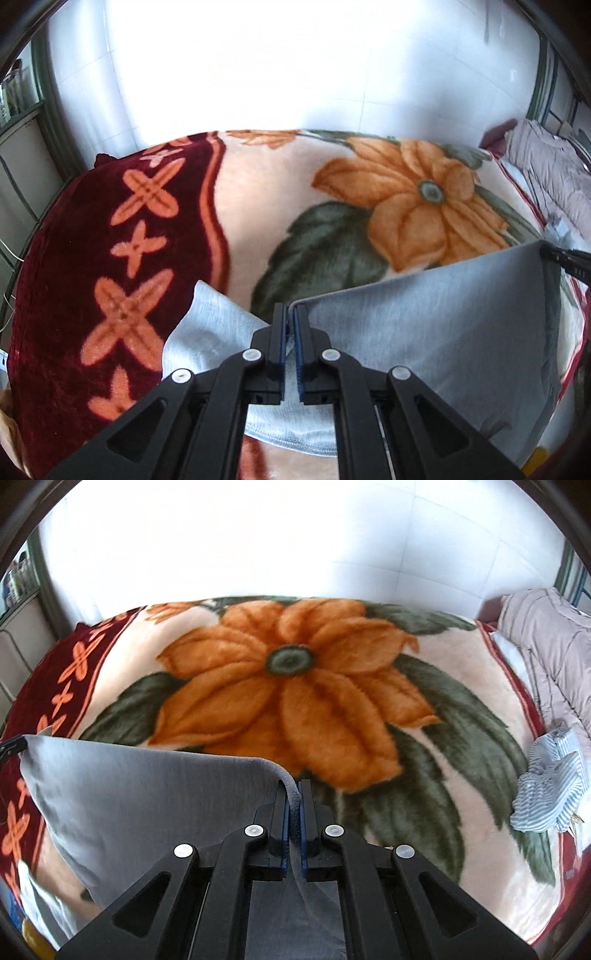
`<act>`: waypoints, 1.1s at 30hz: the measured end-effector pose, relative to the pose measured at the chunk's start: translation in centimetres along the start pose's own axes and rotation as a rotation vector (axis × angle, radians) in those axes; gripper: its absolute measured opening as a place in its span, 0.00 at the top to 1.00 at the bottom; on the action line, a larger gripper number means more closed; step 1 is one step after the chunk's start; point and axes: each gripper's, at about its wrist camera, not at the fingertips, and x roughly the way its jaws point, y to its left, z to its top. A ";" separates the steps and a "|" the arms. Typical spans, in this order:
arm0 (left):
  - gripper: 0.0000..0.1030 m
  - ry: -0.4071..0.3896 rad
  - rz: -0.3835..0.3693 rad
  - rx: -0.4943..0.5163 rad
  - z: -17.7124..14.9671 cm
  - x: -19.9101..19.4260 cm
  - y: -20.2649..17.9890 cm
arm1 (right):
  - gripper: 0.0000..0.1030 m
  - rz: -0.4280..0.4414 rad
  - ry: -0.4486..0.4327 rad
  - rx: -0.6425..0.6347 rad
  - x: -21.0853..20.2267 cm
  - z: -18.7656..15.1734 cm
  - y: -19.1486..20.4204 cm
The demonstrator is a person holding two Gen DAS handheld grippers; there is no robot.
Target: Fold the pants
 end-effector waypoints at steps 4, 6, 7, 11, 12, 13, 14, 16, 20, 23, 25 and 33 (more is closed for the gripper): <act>0.96 -0.027 0.019 -0.034 1.5 0.5 -0.5 | 0.95 -0.035 -0.037 0.018 -0.1 1.4 -0.7; 0.96 -0.045 0.030 -0.043 2.4 0.6 -1.0 | 0.95 -0.050 -0.041 0.030 0.1 2.1 -1.0; 0.96 -0.054 0.036 -0.042 2.8 0.5 -1.3 | 0.95 -0.058 -0.039 0.029 0.3 2.3 -1.1; 0.96 -0.089 0.053 -0.026 3.5 -0.4 -2.0 | 0.95 -0.058 -0.031 0.009 0.5 1.8 -1.3; 0.96 -0.097 0.054 -0.023 3.3 -0.8 -2.0 | 0.95 -0.044 -0.038 0.009 0.2 1.5 -1.5; 0.96 -0.104 0.051 -0.021 3.0 -1.4 -1.9 | 0.95 -0.022 -0.048 0.010 -0.3 1.0 -1.7; 0.96 -0.116 0.042 -0.024 2.6 -2.2 -1.8 | 0.95 -0.008 -0.055 0.011 -0.7 0.6 -1.8; 0.96 -0.132 0.034 -0.026 1.7 -3.7 -1.5 | 0.95 0.044 -0.076 0.015 -2.2 -0.4 -2.1; 0.96 -0.160 0.035 0.004 -0.9 -7.4 -1.5 | 0.95 0.100 -0.108 -0.013 -5.4 -2.5 -2.0; 0.96 -0.167 0.033 0.016 -3.4 -10.1 -1.9 | 0.95 0.117 -0.124 -0.044 -7.8 -4.4 -1.7; 0.96 -0.171 0.024 0.010 -5.0 -11.7 -2.1 | 0.95 0.127 -0.126 -0.062 -9.1 -6.0 -1.8; 0.96 -0.151 -0.004 0.010 -13.7 -16.2 -3.9 | 0.95 0.157 -0.027 -0.124 -11.7 -14.8 -1.9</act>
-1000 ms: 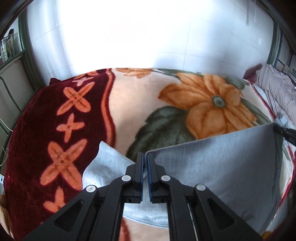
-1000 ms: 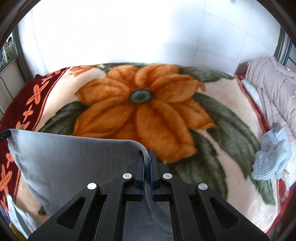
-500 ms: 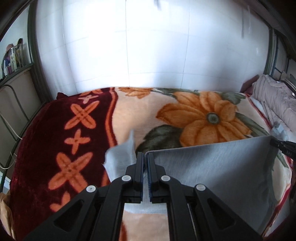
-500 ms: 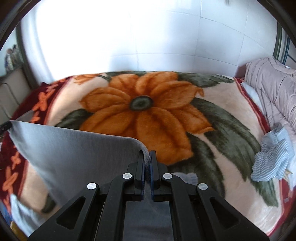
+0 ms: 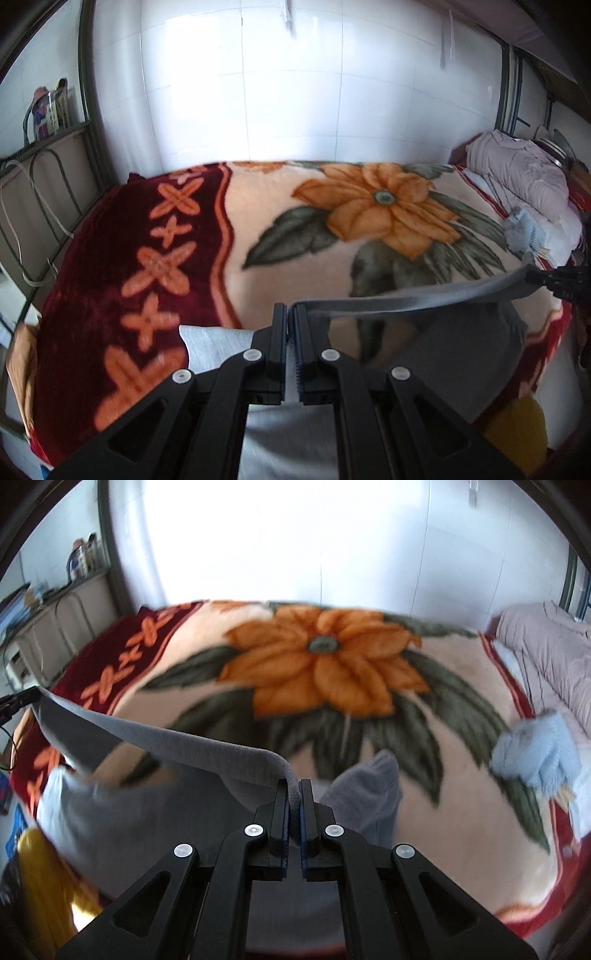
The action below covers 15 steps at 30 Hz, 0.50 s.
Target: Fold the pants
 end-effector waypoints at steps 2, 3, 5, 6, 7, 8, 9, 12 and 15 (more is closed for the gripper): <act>0.96 0.039 -0.024 -0.034 -2.4 -0.3 -0.1 | 0.95 0.002 0.033 -0.002 0.3 -2.0 0.2; 0.96 0.064 -0.029 -0.049 -3.6 -0.3 -0.1 | 0.95 0.002 0.048 -0.005 0.6 -3.0 0.4; 0.96 0.109 -0.031 -0.080 -6.0 -0.2 -0.1 | 0.95 0.004 0.088 -0.008 1.3 -5.1 0.7; 0.96 0.132 -0.031 -0.091 -7.1 -0.1 -0.2 | 0.95 0.007 0.105 -0.008 1.6 -6.0 0.9; 0.96 0.149 -0.031 -0.098 -8.1 0.0 -0.2 | 0.95 0.007 0.124 -0.013 2.0 -6.9 1.1; 0.96 0.168 -0.029 -0.107 -9.1 0.1 -0.2 | 0.95 0.004 0.134 -0.017 2.2 -7.4 1.2; 0.96 0.181 -0.027 -0.108 -9.8 0.2 -0.3 | 0.95 -0.001 0.148 -0.022 2.6 -8.2 1.4; 0.96 0.228 -0.031 -0.111 -11.7 0.5 -0.6 | 0.95 -0.009 0.181 -0.025 3.5 -9.5 1.7; 0.96 0.262 -0.041 -0.103 -12.9 0.8 -1.1 | 0.95 -0.043 0.234 -0.030 4.6 -10.4 1.9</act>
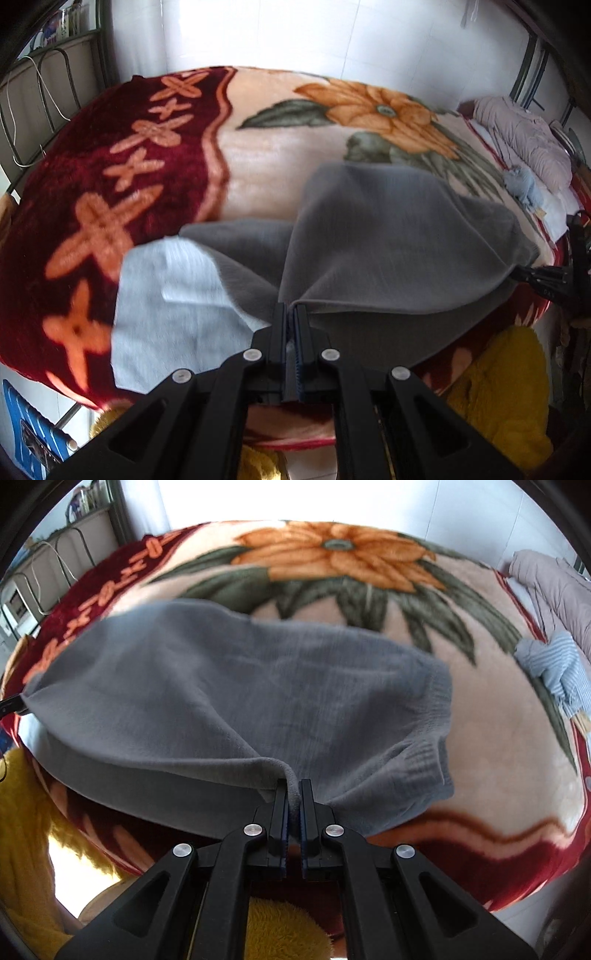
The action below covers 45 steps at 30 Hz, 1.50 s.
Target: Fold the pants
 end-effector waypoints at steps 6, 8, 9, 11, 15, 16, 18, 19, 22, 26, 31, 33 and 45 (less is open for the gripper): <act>0.95 0.040 0.000 0.002 -0.7 0.2 -0.7 | 0.86 -0.034 0.051 0.041 1.0 -1.1 0.1; 0.91 0.043 -0.002 -0.005 -0.9 -0.2 -0.7 | 0.79 -0.034 0.044 0.076 0.4 -1.4 -0.2; 0.85 0.047 -0.005 -0.009 -1.0 -0.4 -0.6 | 0.76 -0.033 0.040 0.094 0.1 -1.5 -0.3; 0.75 0.053 -0.017 -0.029 -1.1 -0.8 -0.5 | 0.73 -0.017 0.025 0.150 -0.8 -1.9 -0.9; 0.67 0.066 -0.086 -0.104 -1.5 -1.9 -0.2 | 0.69 0.031 -0.024 0.293 -2.6 -3.0 -2.7; 0.66 0.068 -0.104 -0.117 -1.6 -2.1 -0.2 | 0.69 0.046 -0.041 0.349 -3.2 -3.4 -3.5; 0.66 0.070 -0.125 -0.123 -1.8 -2.3 -0.6 | 0.68 0.062 -0.061 0.424 -3.6 -3.8 -4.9; 0.65 0.069 -0.132 -0.124 -1.8 -2.4 -0.8 | 0.68 0.066 -0.069 0.478 -3.8 -4.1 -5.8; 0.61 0.077 -0.140 -0.130 -1.7 -1.9 -1.3 | 0.68 0.085 -0.081 0.584 -3.6 -4.0 -7.9; 0.61 0.109 -0.145 -0.189 -1.7 -0.5 -0.9 | 0.68 0.146 -0.097 0.689 -2.7 -3.7 -9.4; 0.61 0.105 -0.147 -0.242 -1.7 -0.3 0.2 | 0.68 0.130 -0.069 0.719 -1.2 -3.0 -9.3; 0.61 0.115 -0.130 -0.258 -1.8 -0.2 0.6 | 0.68 0.123 -0.064 0.733 -0.8 -3.0 -9.3; 0.61 0.133 -0.210 -0.374 -1.3 1.0 0.3 | 0.68 0.153 -0.080 0.754 -1.0 -4.0 -9.0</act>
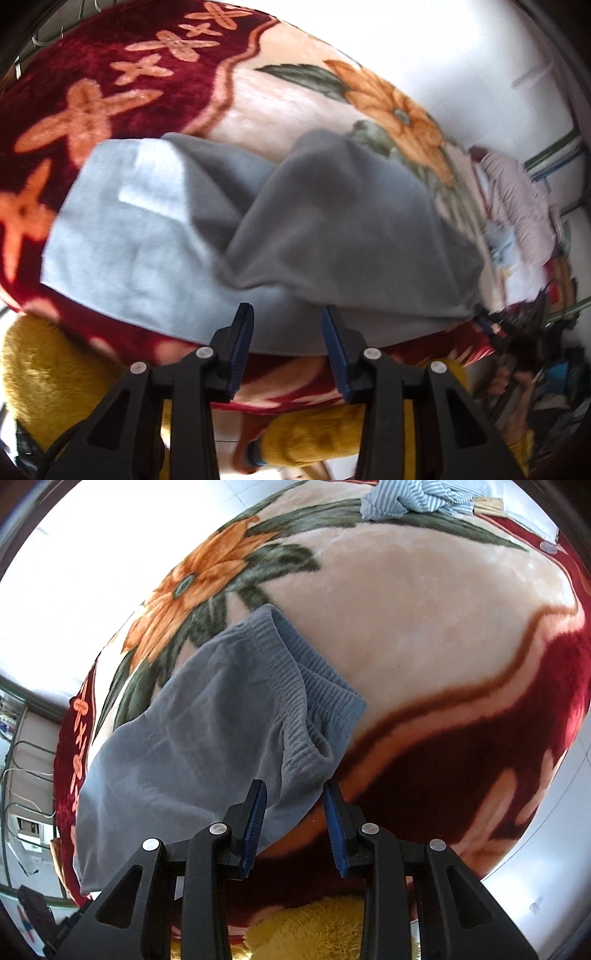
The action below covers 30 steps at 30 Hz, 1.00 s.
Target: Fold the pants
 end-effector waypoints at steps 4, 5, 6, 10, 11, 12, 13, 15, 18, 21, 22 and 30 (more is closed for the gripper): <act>0.60 -0.009 -0.016 -0.058 1.3 0.8 -0.1 | 0.68 -0.022 -0.039 0.026 -0.9 0.4 -0.2; 0.60 -0.008 -0.014 -0.063 1.5 1.0 -0.2 | 0.68 -0.017 -0.047 0.041 -1.1 0.5 -0.4; 0.60 -0.008 -0.011 -0.068 1.7 1.3 -0.2 | 0.68 -0.014 -0.050 0.048 -1.3 0.6 -0.5; 0.60 -0.020 0.001 -0.067 2.2 1.9 -0.1 | 0.68 -0.013 -0.050 0.079 -1.5 0.7 -1.0; 0.60 -0.030 0.009 -0.066 2.3 1.9 -0.1 | 0.68 -0.011 -0.046 0.085 -1.3 0.7 -1.0; 0.60 -0.034 0.015 -0.067 2.3 2.1 -0.1 | 0.68 -0.011 -0.042 0.091 -1.1 0.8 -1.0; 0.60 -0.034 0.017 -0.068 2.3 2.2 -0.1 | 0.68 -0.016 -0.037 0.095 -0.9 0.8 -1.1; 0.60 -0.032 0.019 -0.076 2.4 2.5 0.0 | 0.68 -0.029 -0.027 0.095 -0.4 0.8 -1.1; 0.61 -0.039 0.021 -0.088 2.5 2.7 0.2 | 0.68 -0.041 -0.006 0.085 0.7 1.0 -0.7; 0.78 -0.031 0.026 -0.094 2.6 2.9 0.5 | 0.70 -0.037 0.010 0.066 1.6 1.2 -0.2; 0.97 -0.023 0.018 -0.094 2.6 2.9 0.6 | 0.75 -0.047 0.000 0.061 1.6 1.3 0.0; 0.97 -0.085 -0.001 0.000 1.9 -0.5 -0.4 | 0.85 -0.045 -0.156 -0.009 -2.6 3.8 1.0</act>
